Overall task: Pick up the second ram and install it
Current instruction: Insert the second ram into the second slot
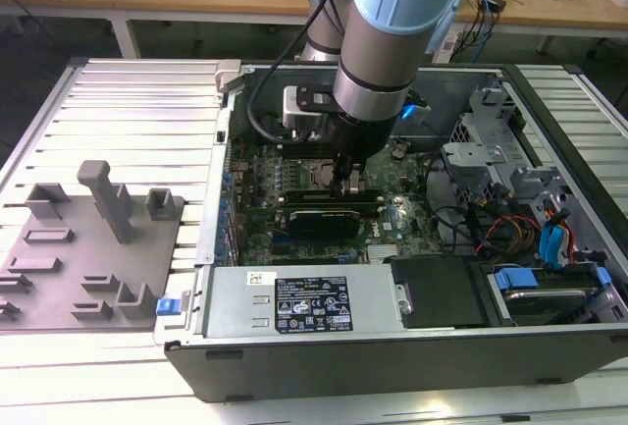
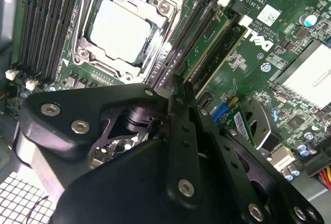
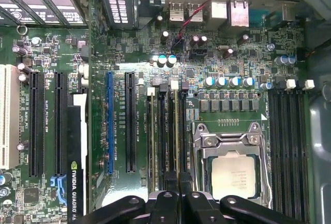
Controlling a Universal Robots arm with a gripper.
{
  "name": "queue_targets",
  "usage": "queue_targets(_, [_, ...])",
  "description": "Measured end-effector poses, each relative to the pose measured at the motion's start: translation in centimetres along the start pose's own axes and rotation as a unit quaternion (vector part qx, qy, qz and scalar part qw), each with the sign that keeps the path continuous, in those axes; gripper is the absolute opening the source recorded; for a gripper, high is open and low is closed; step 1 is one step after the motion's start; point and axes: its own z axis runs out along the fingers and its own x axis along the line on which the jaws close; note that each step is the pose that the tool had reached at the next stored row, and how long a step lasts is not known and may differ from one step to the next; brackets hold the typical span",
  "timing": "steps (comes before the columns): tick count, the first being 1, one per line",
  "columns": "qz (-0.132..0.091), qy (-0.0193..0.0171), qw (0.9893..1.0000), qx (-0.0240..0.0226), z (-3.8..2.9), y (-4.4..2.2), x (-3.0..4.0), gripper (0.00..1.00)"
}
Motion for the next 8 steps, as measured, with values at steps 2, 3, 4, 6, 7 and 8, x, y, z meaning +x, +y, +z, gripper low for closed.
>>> queue_targets(2, [0.000, 0.0000, 1.0000, 0.0001, 0.00, 0.00, 0.00, 0.12])
queue_targets(3, [0.000, -0.0001, 1.0000, 0.0002, 0.00, 0.00, 0.00, 0.12])
queue_targets(4, [0.000, 0.0000, 1.0000, 0.0002, -0.01, 0.00, -0.01, 0.12])
queue_targets(6, [-0.001, 0.0002, 1.0000, 0.0002, 0.01, 0.01, -0.16, 0.12])
queue_targets(7, [-0.002, 0.0005, 1.0000, 0.0000, 0.02, 0.00, -0.30, 0.12])
queue_targets(8, [-0.003, 0.0005, 1.0000, 0.0000, 0.02, 0.00, -0.31, 0.12])
